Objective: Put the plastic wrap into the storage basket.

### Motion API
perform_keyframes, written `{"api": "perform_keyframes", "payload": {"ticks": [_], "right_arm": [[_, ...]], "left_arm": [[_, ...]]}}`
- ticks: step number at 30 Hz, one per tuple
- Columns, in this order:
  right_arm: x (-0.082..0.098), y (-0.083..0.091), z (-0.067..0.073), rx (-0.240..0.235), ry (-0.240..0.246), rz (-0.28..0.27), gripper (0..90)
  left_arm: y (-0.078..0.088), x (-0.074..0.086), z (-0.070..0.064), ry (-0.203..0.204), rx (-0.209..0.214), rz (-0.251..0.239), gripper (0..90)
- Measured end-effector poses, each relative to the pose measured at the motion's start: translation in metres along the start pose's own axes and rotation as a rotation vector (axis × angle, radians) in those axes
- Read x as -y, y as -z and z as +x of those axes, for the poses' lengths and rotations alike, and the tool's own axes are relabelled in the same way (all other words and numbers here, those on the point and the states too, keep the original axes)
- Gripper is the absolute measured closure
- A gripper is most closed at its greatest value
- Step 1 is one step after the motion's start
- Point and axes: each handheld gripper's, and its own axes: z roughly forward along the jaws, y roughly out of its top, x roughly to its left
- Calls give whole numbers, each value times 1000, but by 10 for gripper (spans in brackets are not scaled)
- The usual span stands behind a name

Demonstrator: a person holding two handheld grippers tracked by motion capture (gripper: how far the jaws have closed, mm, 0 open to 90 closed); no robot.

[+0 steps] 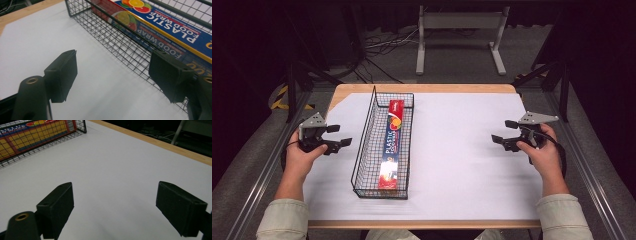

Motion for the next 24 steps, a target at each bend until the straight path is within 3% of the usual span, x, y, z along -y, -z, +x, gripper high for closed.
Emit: {"api": "perform_keyframes", "payload": {"ticks": [10, 14, 20, 24], "right_arm": [[24, 2, -2, 2, -41, -28, 154], [28, 3, -3, 6, -46, -20, 154], [37, 2, -2, 14, -51, -11, 155], [45, -1, -2, 11, -57, -6, 155]], "left_arm": [[-19, 30, -9, 33, 1, -29, 241], [-21, 39, -11, 56, -15, -42, 223], [-25, 48, -18, 62, -53, -13, 197], [-24, 51, -19, 75, -68, -37, 192]]}}
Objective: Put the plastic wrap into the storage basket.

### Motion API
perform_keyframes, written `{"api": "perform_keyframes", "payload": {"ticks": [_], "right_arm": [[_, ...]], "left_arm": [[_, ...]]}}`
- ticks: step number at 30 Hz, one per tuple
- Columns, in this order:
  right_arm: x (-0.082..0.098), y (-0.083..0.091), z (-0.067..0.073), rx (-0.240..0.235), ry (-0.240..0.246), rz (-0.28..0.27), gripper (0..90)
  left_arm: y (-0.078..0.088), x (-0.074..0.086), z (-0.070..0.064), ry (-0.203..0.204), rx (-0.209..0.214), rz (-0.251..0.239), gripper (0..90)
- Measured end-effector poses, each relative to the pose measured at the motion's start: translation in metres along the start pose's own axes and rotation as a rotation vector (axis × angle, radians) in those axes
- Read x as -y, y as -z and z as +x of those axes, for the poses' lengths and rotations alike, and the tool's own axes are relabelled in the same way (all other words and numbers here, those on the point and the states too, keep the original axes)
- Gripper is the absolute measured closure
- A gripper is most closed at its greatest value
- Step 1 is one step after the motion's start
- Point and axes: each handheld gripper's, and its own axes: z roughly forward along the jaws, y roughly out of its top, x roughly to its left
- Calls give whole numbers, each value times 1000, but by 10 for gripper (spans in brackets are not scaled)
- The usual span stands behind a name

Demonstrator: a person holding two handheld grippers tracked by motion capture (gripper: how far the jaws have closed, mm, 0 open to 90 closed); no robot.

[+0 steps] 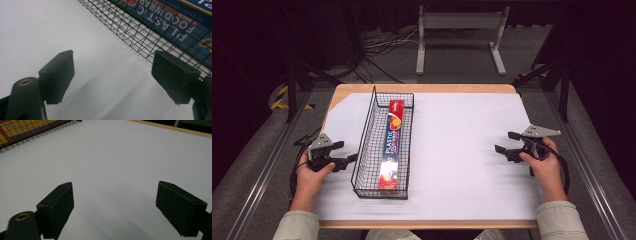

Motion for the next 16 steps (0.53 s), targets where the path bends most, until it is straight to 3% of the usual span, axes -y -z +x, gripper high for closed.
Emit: {"api": "perform_keyframes", "payload": {"ticks": [8, 14, 16], "right_arm": [[4, -1, 1, 2, 2, 9, 155], [2, 0, 2, 4, -1, -5, 155], [2, 1, 2, 9, 3, -9, 155]], "left_arm": [[2, 0, 0, 7, 1, 2, 185], [6, -2, 1, 43, 4, -32, 136], [8, -3, 1, 37, -7, -38, 136]]}}
